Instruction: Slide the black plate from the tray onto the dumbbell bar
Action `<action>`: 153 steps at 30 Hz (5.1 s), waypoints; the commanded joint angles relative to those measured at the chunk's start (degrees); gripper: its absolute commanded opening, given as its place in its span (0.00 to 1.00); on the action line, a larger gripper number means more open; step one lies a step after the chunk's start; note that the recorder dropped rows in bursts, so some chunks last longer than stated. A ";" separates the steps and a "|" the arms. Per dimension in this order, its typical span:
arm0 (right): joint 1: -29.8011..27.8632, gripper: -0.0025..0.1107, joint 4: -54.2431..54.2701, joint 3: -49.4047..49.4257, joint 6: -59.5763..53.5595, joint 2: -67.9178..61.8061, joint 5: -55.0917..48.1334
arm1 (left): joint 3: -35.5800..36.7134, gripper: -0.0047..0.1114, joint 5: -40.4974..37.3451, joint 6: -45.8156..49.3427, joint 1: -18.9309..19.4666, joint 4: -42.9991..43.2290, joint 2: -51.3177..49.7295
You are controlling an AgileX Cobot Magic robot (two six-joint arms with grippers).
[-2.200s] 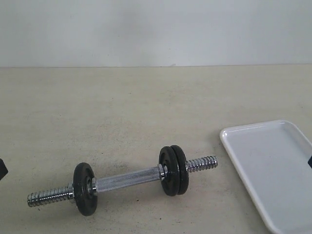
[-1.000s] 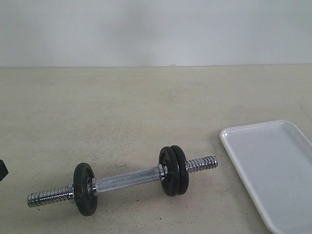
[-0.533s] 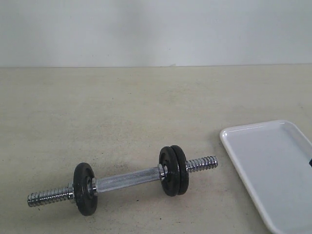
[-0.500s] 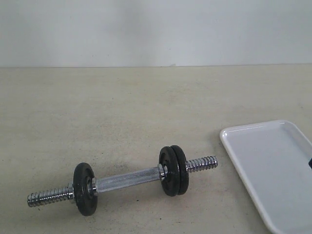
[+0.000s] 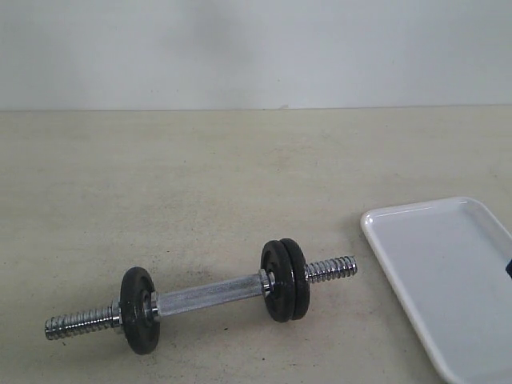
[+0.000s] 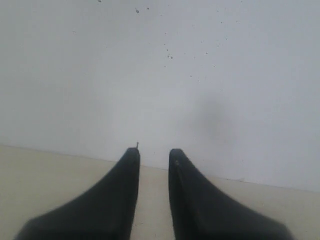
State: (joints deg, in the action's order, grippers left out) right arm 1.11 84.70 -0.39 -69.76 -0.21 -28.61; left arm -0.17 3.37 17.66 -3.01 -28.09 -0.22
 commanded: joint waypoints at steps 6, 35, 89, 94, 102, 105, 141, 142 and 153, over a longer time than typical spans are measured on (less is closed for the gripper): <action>0.00 0.02 0.20 0.39 0.21 0.21 -0.05 | 0.17 0.21 -0.65 0.40 0.15 2.15 0.22; 0.00 0.02 0.03 0.39 0.22 0.21 -0.12 | 0.17 0.21 -19.43 -0.12 0.15 21.46 0.22; 0.00 0.02 -86.53 0.39 72.86 0.21 9.55 | 0.17 0.21 -19.68 -0.10 0.15 21.46 0.22; 0.00 0.02 -84.70 0.39 71.16 0.21 9.34 | 0.17 0.21 -19.68 -0.10 0.15 21.46 0.22; 0.00 0.02 -83.43 0.39 67.32 0.21 9.34 | 0.17 0.21 -19.68 -0.10 0.15 21.46 0.22; 0.00 0.02 -83.43 0.39 67.32 0.21 9.34 | 0.17 0.21 -19.68 -0.10 0.15 21.46 0.22; 0.00 0.02 -83.43 0.39 67.69 0.21 9.03 | 0.17 0.21 -19.68 -0.10 0.15 21.46 0.22; 0.00 0.02 -83.43 0.39 67.69 0.21 9.03 | 0.17 0.21 -19.68 -0.10 0.15 21.46 0.22; 0.00 0.02 -83.43 0.39 67.80 0.21 9.03 | 0.17 0.21 -19.68 -0.10 0.15 21.46 0.22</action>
State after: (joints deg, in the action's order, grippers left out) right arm 1.11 1.31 0.07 -2.10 -0.21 -19.74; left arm -0.17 -16.35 17.28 -3.01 -6.31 -0.22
